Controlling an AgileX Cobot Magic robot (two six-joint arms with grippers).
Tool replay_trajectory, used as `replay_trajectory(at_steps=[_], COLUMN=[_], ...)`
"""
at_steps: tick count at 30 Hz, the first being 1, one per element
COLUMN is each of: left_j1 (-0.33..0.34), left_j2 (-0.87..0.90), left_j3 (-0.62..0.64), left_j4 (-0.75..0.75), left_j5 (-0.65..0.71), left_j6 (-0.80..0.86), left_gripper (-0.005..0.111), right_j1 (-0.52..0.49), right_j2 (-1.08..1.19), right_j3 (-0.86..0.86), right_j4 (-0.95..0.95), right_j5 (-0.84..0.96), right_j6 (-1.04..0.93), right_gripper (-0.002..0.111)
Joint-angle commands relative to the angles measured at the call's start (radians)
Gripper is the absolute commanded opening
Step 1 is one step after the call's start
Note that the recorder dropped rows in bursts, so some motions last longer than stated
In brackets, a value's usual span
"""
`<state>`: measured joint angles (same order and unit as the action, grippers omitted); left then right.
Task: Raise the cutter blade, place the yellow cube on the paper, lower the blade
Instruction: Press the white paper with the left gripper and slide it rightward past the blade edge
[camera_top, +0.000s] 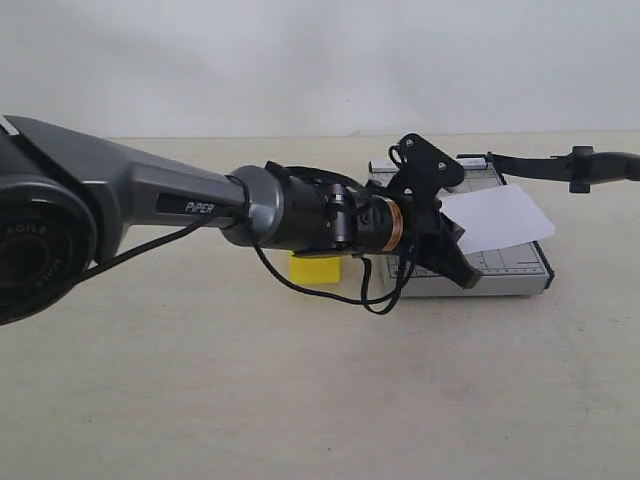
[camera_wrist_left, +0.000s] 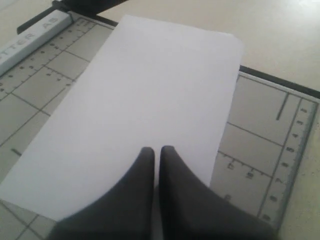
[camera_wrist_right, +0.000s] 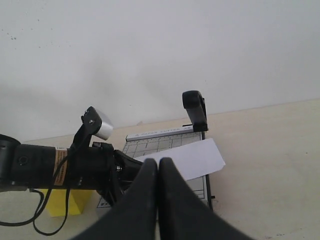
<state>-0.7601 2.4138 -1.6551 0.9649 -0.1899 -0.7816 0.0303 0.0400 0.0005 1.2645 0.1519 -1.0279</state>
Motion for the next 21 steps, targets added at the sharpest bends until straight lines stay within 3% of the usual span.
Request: replay_trajectory(at_steps=[1, 21], left_j1=[-0.020, -0.027], left_j2=[0.032, 0.034], left_j3=[0.002, -0.010], left_j4=[-0.005, -0.004], left_j5=[0.009, 0.010], left_j6=[0.003, 0.042], left_gripper=[0.004, 0.004], right_j1=[0.001, 0.001], right_j2=[-0.008, -0.008], right_j3=[0.000, 0.000], right_j4=[0.001, 0.001], right_j5=[-0.005, -0.005], right_j6=[-0.001, -0.001], right_gripper=[0.000, 0.000])
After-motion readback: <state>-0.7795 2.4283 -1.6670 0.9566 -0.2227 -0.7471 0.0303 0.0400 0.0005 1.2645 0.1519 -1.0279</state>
